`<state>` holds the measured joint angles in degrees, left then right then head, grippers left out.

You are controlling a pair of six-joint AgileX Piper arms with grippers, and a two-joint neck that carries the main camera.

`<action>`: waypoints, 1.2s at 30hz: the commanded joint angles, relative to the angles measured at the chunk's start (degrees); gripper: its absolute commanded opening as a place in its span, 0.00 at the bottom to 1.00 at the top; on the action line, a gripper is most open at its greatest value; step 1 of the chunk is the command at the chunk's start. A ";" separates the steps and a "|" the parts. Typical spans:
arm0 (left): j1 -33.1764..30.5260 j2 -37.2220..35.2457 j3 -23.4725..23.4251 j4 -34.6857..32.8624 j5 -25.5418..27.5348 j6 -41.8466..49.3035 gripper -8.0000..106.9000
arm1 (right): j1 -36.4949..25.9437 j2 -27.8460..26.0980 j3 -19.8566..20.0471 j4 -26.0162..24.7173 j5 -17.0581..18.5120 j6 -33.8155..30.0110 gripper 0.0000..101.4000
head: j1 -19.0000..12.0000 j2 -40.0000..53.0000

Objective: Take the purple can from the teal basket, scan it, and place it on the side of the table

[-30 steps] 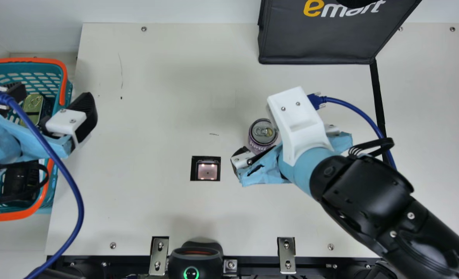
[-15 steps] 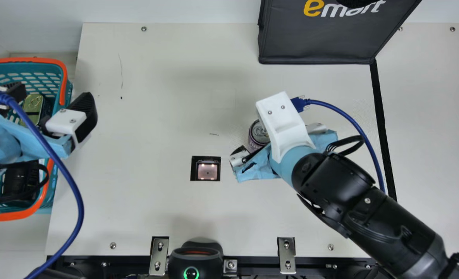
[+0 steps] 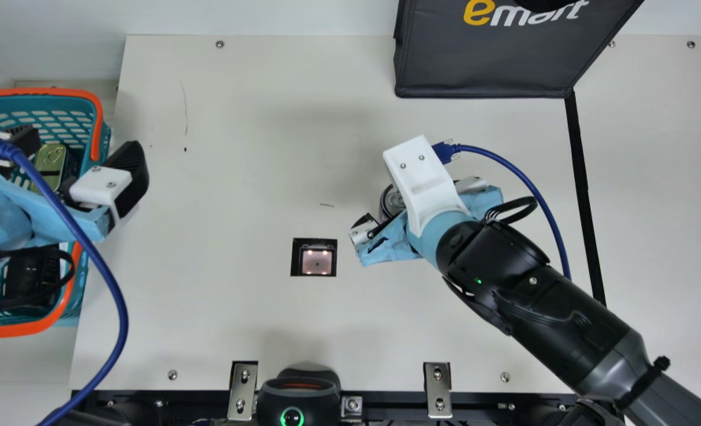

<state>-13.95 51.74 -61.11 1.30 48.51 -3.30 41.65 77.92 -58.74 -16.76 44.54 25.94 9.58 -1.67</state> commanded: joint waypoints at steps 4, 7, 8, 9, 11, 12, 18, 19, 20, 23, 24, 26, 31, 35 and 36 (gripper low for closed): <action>0.00 0.00 0.00 0.00 0.00 0.00 0.85 | -0.63 0.67 0.34 0.65 -1.28 -0.88 0.94 | -1.66 0.09; 0.00 0.00 0.00 0.00 0.00 0.00 0.85 | -0.91 0.95 0.39 1.06 -1.57 -1.36 0.74 | -1.66 0.09; 0.00 0.00 0.00 0.00 0.00 0.00 0.85 | -0.94 1.03 0.39 1.14 -1.63 -1.44 0.67 | -1.66 0.09; 0.00 0.00 0.00 0.00 0.00 0.00 0.85 | -0.95 1.09 0.37 1.21 -1.68 -1.50 0.61 | -1.66 0.09; 0.00 0.00 0.00 0.00 0.00 0.00 0.85 | -0.96 1.18 0.32 1.34 -1.73 -1.64 0.48 | -1.66 0.09; 0.00 0.00 0.00 0.00 0.00 0.00 0.85 | -0.94 1.19 0.28 1.39 -1.71 -1.68 0.41 | -1.66 0.09; 0.00 0.00 0.00 0.00 0.00 0.00 0.85 | -0.87 1.02 -0.75 1.77 -0.88 -2.02 0.01 | -1.66 0.09; 0.00 0.00 0.00 0.00 0.00 0.00 0.85 | -0.90 0.98 -1.09 1.81 -0.60 -2.10 0.00 | -1.66 0.09; 0.00 0.00 0.00 0.00 0.00 0.00 0.85 | -0.93 0.95 -1.48 1.83 -0.30 -2.16 0.00 | -1.66 0.09; 0.00 0.00 0.00 0.00 0.00 0.00 0.85 | -1.03 0.84 -2.94 1.92 0.94 -2.44 0.00 | -1.66 0.09; 0.00 0.00 0.00 0.00 0.00 0.00 0.85 | -1.03 0.80 -3.50 1.93 1.46 -2.52 0.00 | -1.66 0.09; 0.00 0.00 0.00 0.00 0.00 0.00 0.85 | -1.05 0.74 -4.65 1.96 2.54 -2.71 0.00 | -1.66 0.09; 0.00 0.00 0.00 0.00 0.00 0.00 0.85 | -1.12 0.81 -7.49 2.05 5.15 -3.23 0.00 | -1.66 0.09; 0.00 0.00 0.00 0.00 0.00 0.00 0.85 | -1.45 1.00 -9.16 2.14 6.71 -3.56 0.00 | -1.66 -3.92; 0.00 0.00 0.00 0.00 0.00 0.00 0.85 | -1.68 1.03 -9.44 2.18 7.00 -3.58 0.00 | -1.66 -5.25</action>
<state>-13.95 51.74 -61.11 1.30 48.51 -3.30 40.16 78.98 -67.98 -14.47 51.34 22.30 9.58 -3.78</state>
